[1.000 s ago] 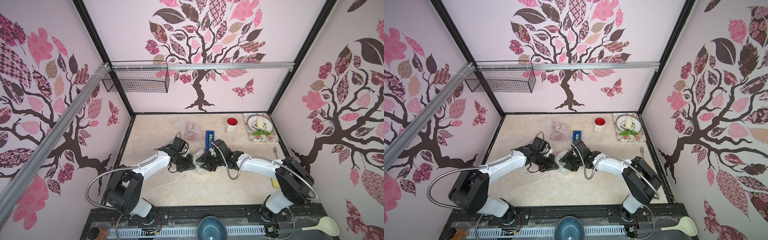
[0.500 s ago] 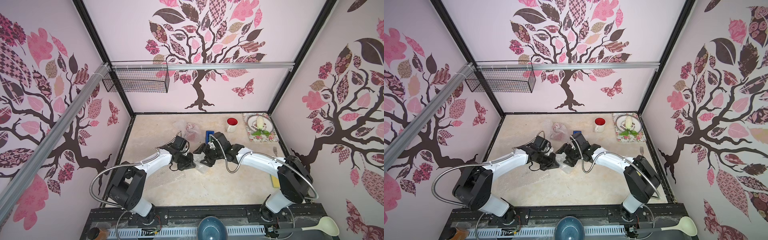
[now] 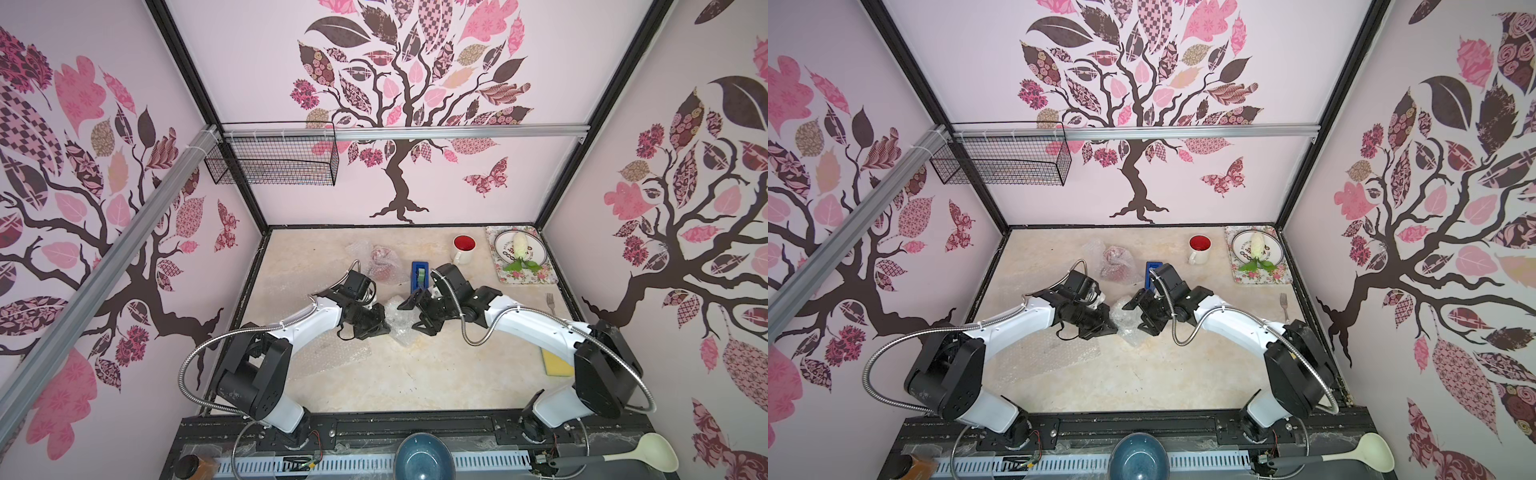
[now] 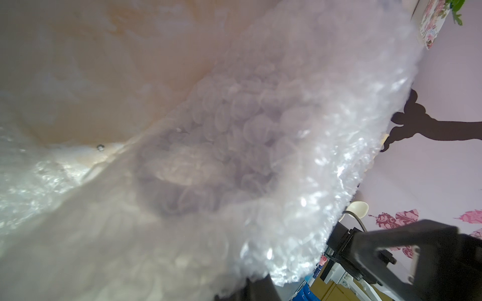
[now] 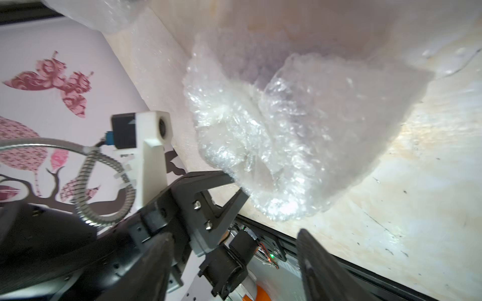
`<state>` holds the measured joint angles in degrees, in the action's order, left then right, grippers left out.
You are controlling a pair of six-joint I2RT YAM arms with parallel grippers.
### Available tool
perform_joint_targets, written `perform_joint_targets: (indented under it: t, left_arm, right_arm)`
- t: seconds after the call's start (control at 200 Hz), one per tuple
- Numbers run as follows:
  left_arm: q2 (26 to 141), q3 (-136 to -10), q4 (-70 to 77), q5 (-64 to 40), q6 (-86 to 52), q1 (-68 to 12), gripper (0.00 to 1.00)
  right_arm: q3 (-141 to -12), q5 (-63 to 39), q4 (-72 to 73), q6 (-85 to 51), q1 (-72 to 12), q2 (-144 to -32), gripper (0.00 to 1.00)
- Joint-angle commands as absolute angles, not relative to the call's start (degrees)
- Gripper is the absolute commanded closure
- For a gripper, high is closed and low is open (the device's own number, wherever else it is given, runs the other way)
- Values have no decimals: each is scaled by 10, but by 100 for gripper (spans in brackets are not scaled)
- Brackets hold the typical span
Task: Wrap mugs in bubble wrap
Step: Stick the tape on the bubble wrap.
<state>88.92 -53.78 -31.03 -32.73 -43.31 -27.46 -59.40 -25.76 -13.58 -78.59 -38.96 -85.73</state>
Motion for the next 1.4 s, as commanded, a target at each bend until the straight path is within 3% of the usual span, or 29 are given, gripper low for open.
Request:
perform_joint_targets:
  t: [0.0,0.165,0.26,0.82,1.095,1.195,1.355,1.395]
  left_arm:
    - [866,-559,-282,-348,-432,-269,100]
    - [840,-539,-281,-356,-439,-266,100]
    - [832,-531,-287,-357,-435,-261,100]
    - [769,-551,-358,-336,-414,-223,100]
    - [776,-547,-366,-347,-404,-182,100]
    - [780,-525,-356,-356,-407,-182,100]
    - [800,-482,-316,-375,-426,-182,100]
    - [811,-477,-301,-386,-434,-185,100]
  right_arm:
    - [-584,-269,-52,-808,-378,-839,47]
    - [-614,-305,-35,-787,-380,-895,92]
    - [-592,-300,-19,-790,-381,-902,100]
    - [-560,-244,-76,-729,-384,-978,100]
    - [-633,-214,-132,-685,-388,-976,100]
    - [-648,-205,-151,-671,-386,-935,90]
    - [-654,-110,-260,-590,-360,-828,54]
    - [-652,-100,-290,-568,-342,-814,49]
